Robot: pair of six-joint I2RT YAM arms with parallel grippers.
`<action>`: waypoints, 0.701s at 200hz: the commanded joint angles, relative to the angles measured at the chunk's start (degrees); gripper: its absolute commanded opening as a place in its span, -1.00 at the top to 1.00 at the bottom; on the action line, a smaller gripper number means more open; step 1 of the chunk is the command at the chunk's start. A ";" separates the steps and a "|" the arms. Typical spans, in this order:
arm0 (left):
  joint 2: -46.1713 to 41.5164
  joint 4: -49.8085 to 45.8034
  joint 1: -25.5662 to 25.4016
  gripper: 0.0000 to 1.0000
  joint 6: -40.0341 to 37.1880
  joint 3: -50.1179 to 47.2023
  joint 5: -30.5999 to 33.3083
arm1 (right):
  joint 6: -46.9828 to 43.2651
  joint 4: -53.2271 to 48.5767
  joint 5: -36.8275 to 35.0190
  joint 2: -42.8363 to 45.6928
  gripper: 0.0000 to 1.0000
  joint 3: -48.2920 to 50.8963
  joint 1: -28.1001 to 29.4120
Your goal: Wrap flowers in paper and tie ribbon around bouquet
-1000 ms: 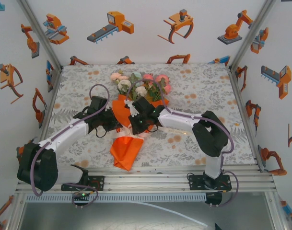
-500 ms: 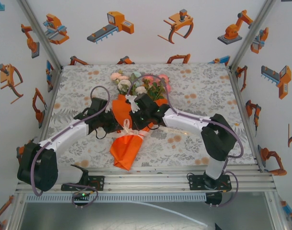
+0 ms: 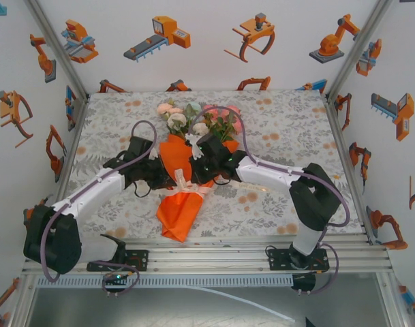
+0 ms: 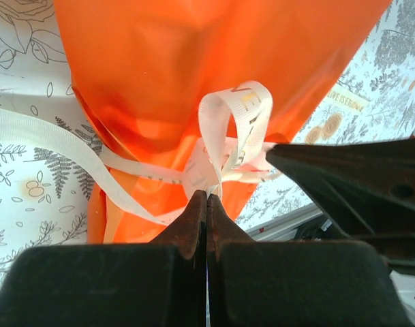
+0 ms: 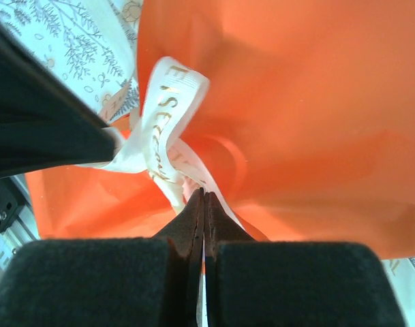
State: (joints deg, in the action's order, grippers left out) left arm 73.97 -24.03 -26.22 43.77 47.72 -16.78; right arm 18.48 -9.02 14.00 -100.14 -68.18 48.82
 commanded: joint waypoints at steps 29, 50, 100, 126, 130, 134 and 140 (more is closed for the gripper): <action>-1.31 -6.64 -0.28 1.00 -4.67 5.45 1.54 | 1.74 3.28 -0.58 2.67 1.00 1.21 -0.30; -2.24 -8.28 -0.28 1.00 -6.65 6.23 7.74 | 1.68 3.39 -0.49 2.67 1.00 1.21 -0.33; -3.75 -11.44 -0.37 1.00 -11.66 8.11 16.17 | 1.66 3.39 -0.46 2.71 1.00 1.21 -0.35; -5.41 -9.55 -0.66 1.00 -14.29 8.34 10.00 | 1.87 3.92 -0.33 2.52 1.00 1.34 -0.30; -5.52 -9.37 -0.68 1.00 -14.26 8.48 8.70 | 1.83 3.92 -0.29 2.43 1.00 1.23 -0.36; -5.59 -9.36 -0.75 1.00 -14.01 8.67 7.67 | 1.84 3.94 -0.21 2.34 1.00 1.12 -0.31; -5.54 -9.35 -0.93 1.00 -13.50 8.93 6.29 | 1.99 3.92 -0.21 2.19 1.00 1.03 -0.31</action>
State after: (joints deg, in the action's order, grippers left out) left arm 70.19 -32.82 -26.59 33.06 54.26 -5.45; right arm 19.73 -5.72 14.15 -99.39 -67.48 48.56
